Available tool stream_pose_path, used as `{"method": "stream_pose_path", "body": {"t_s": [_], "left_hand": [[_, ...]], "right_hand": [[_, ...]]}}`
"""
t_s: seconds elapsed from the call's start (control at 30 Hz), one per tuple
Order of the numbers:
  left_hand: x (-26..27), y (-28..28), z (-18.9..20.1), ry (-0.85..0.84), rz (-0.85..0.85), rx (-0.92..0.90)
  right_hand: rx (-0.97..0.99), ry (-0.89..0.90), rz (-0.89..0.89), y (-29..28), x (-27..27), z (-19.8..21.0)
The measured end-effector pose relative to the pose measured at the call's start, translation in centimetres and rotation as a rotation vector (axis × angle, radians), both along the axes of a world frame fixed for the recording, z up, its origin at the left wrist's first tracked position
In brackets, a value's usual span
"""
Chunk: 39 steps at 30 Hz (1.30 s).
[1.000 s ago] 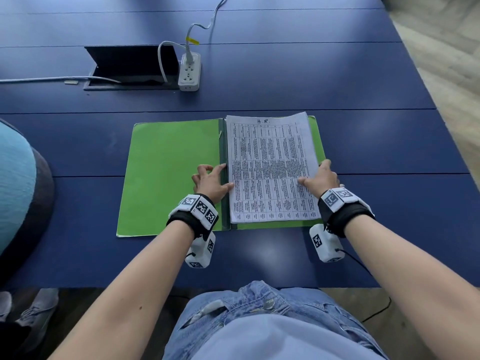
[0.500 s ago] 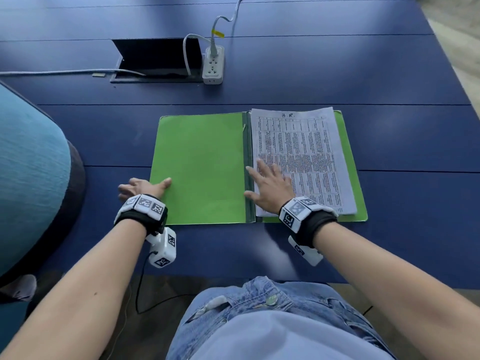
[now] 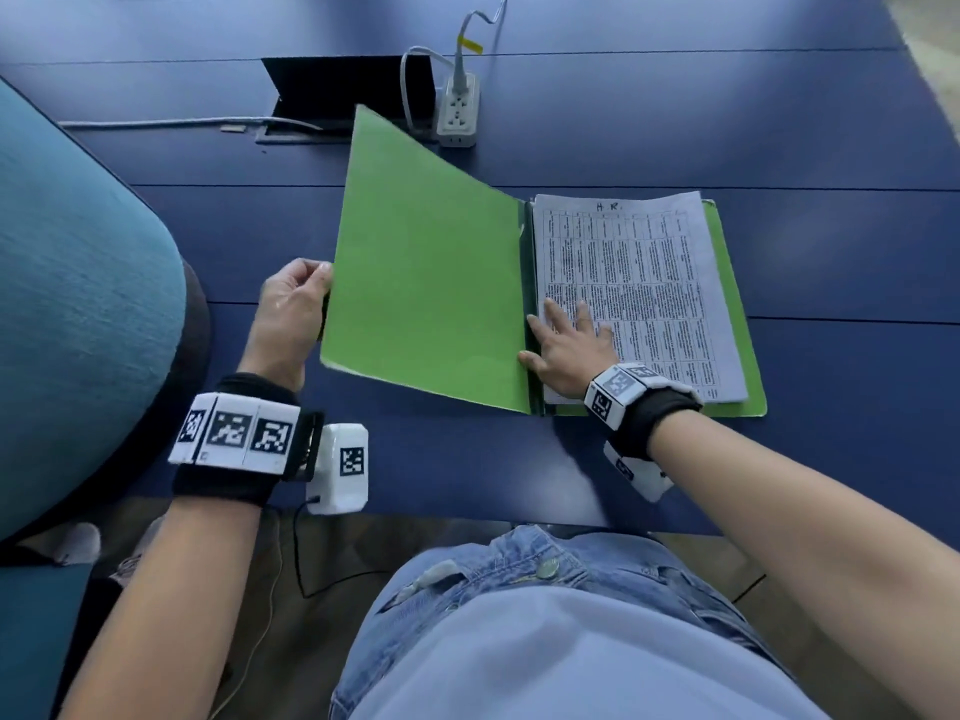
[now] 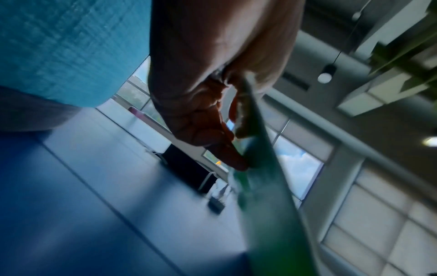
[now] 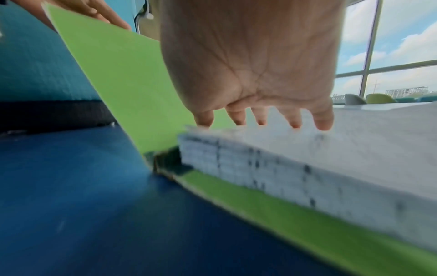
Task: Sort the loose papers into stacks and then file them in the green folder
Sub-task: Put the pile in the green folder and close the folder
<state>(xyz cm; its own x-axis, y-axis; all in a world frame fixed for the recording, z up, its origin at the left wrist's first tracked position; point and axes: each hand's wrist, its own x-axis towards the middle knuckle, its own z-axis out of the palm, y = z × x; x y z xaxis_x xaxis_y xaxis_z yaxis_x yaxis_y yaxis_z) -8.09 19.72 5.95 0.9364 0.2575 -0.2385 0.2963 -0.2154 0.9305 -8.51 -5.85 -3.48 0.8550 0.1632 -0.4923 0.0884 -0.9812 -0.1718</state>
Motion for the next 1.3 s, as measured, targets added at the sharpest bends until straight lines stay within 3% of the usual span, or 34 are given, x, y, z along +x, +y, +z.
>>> {"method": "stream_pose_path", "body": {"t_s": [0.17,0.37,0.47,0.53,0.67,0.8,0.93,1.17,1.3], "left_hand": [[-1.3,-6.7,3.5,-0.112,-0.217,-0.146],[1.3,-15.1,1.2,-0.025,-0.416,-0.116],[2.8,-18.4,-1.2,0.028,-0.47,-0.021],[3.5,-19.8,-3.2,0.091,-0.448,0.059],[4.5,-20.9,-6.4,0.218,-0.371,0.222],[4.4,-20.9,-7.7,0.403,-0.234,0.497],[3.6,-21.5,-8.4,0.434,-0.194,0.561],[4.1,-22.4,-9.0,0.474,-0.132,0.536],[4.8,-21.5,-8.8,0.494,-0.105,0.521]], "right_hand": [[0.211,-0.259,-0.047,-1.3,1.2,5.0],[0.627,-0.457,-0.195,-6.0,1.7,11.4],[0.93,-0.477,-0.495,-8.7,1.5,12.3],[1.032,-0.42,-0.677,-10.9,1.5,11.8],[0.742,-0.324,-0.657,-15.2,1.1,8.3],[0.497,-0.209,-0.756,-18.2,1.0,4.9],[0.334,-0.104,-0.849,-18.8,1.0,2.0],[0.345,-0.04,-1.107,-17.5,1.6,0.7],[0.329,0.021,-1.086,-16.9,2.1,0.7]]}}
